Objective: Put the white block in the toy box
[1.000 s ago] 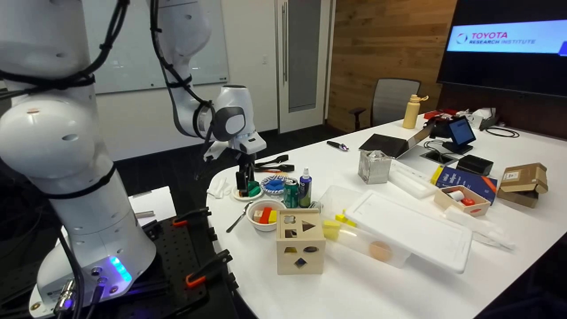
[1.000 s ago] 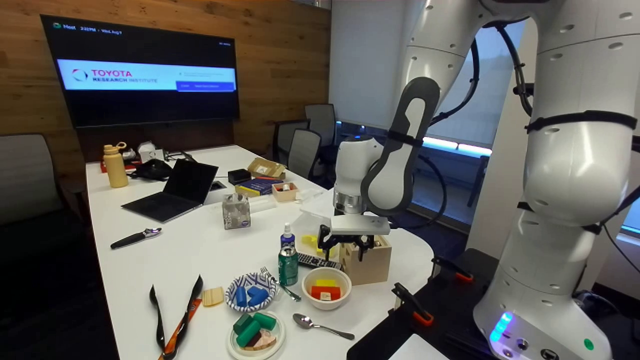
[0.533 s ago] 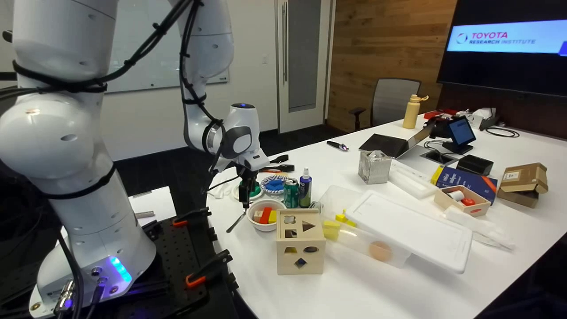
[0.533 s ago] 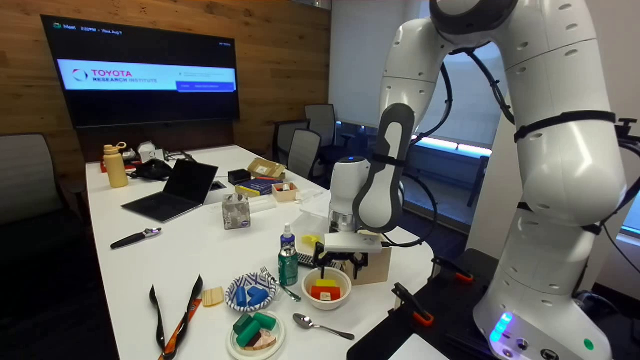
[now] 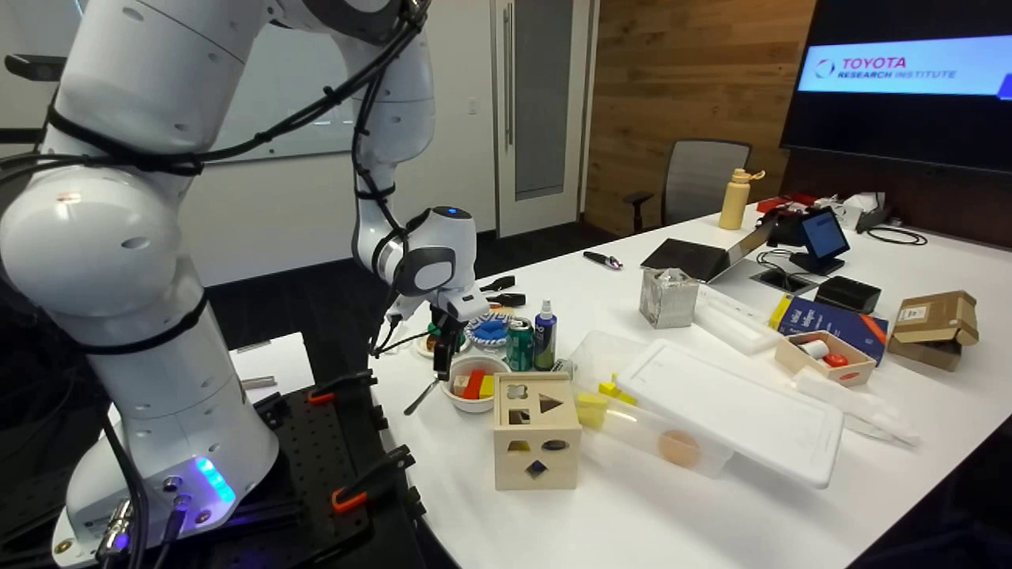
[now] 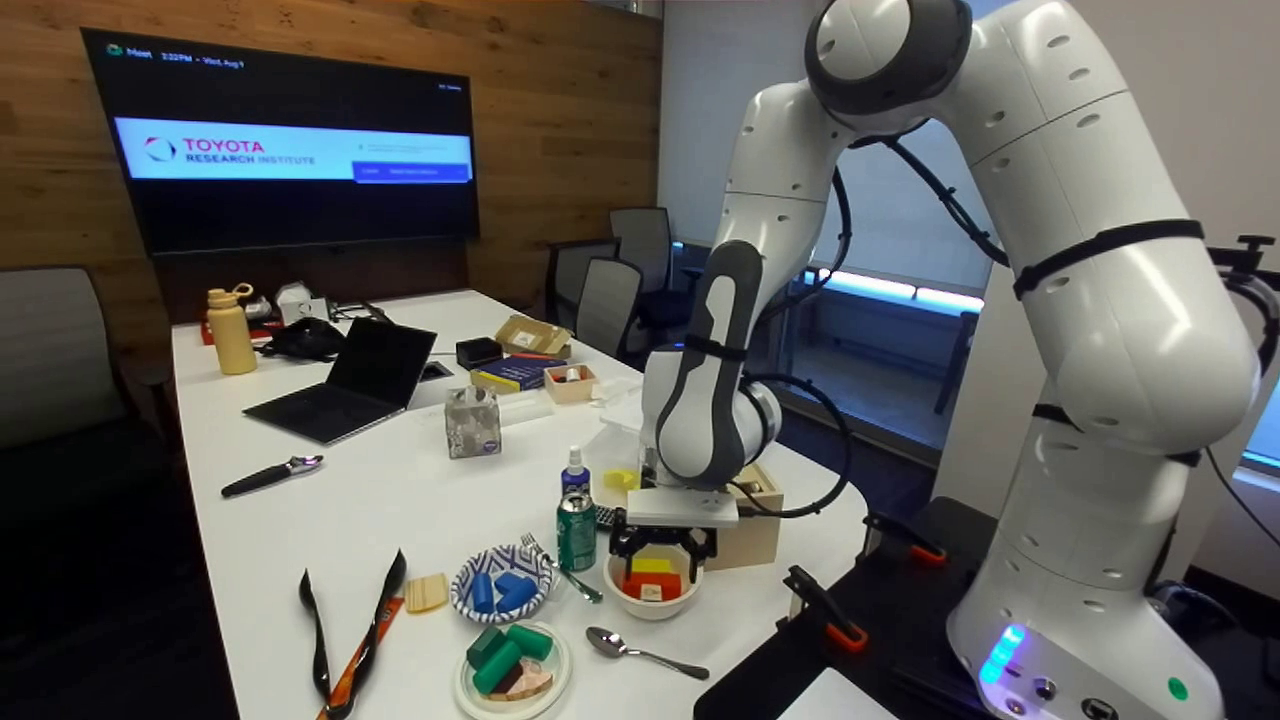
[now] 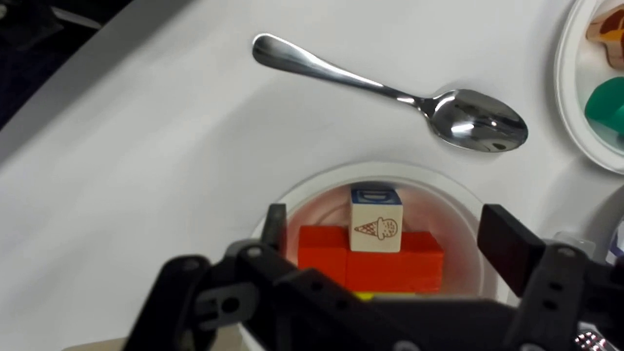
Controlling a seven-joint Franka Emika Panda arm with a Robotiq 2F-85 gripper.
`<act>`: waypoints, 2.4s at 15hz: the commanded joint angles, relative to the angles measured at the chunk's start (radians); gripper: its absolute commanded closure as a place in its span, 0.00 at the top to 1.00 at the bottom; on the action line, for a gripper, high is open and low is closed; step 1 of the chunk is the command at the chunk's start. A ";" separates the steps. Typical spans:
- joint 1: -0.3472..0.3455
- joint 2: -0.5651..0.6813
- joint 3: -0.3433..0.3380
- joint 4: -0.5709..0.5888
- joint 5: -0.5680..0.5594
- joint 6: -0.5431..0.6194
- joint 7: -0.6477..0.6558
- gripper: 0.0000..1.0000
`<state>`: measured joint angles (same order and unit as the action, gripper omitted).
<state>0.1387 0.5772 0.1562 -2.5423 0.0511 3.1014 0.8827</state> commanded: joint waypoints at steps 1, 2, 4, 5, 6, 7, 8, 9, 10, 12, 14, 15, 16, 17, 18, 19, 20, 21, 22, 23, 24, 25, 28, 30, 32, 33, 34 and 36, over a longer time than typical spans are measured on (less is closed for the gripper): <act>0.038 0.028 -0.017 0.045 0.095 -0.005 -0.080 1.00; 0.042 0.034 -0.019 0.051 0.113 -0.003 -0.096 1.00; 0.045 0.043 -0.021 0.060 0.147 -0.005 -0.124 1.00; 0.049 0.050 -0.026 0.064 0.158 -0.004 -0.132 1.00; 0.049 0.055 -0.026 0.066 0.171 -0.002 -0.143 1.00; 0.050 0.060 -0.026 0.068 0.182 -0.001 -0.153 1.00; 0.049 0.066 -0.027 0.071 0.190 -0.001 -0.161 1.00; 0.050 0.072 -0.030 0.076 0.195 -0.003 -0.166 1.00; 0.050 0.077 -0.031 0.081 0.202 -0.006 -0.176 1.00; 0.057 0.088 -0.040 0.092 0.209 -0.012 -0.189 1.00; 0.051 0.106 -0.042 0.108 0.209 -0.019 -0.198 1.00; 0.051 0.113 -0.044 0.114 0.208 -0.021 -0.199 1.00; 0.051 0.120 -0.046 0.122 0.208 -0.024 -0.200 1.00; 0.052 0.126 -0.048 0.128 0.207 -0.026 -0.200 1.00; 0.053 0.133 -0.051 0.135 0.207 -0.028 -0.201 1.00; 0.052 0.138 -0.052 0.140 0.208 -0.029 -0.202 0.94; 0.051 0.142 -0.051 0.143 0.209 -0.030 -0.203 0.72; 0.047 0.146 -0.049 0.146 0.209 -0.028 -0.207 0.71; 0.047 0.148 -0.050 0.147 0.211 -0.028 -0.215 0.67; 0.044 0.149 -0.047 0.146 0.214 -0.026 -0.217 0.60; 0.041 0.149 -0.044 0.145 0.216 -0.024 -0.218 0.51; 0.041 0.150 -0.044 0.145 0.217 -0.023 -0.217 0.44; 0.036 0.147 -0.042 0.141 0.221 -0.020 -0.217 0.22; 0.029 0.129 -0.035 0.133 0.226 -0.025 -0.218 0.08; 0.012 0.081 -0.016 0.113 0.233 -0.052 -0.222 0.08; 0.006 0.049 -0.008 0.103 0.236 -0.077 -0.223 0.08; 0.009 0.024 -0.008 0.099 0.238 -0.105 -0.222 0.08; 0.044 -0.039 -0.040 0.096 0.238 -0.196 -0.202 0.08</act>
<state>0.1658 0.6669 0.1303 -2.4064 0.2560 3.0315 0.7045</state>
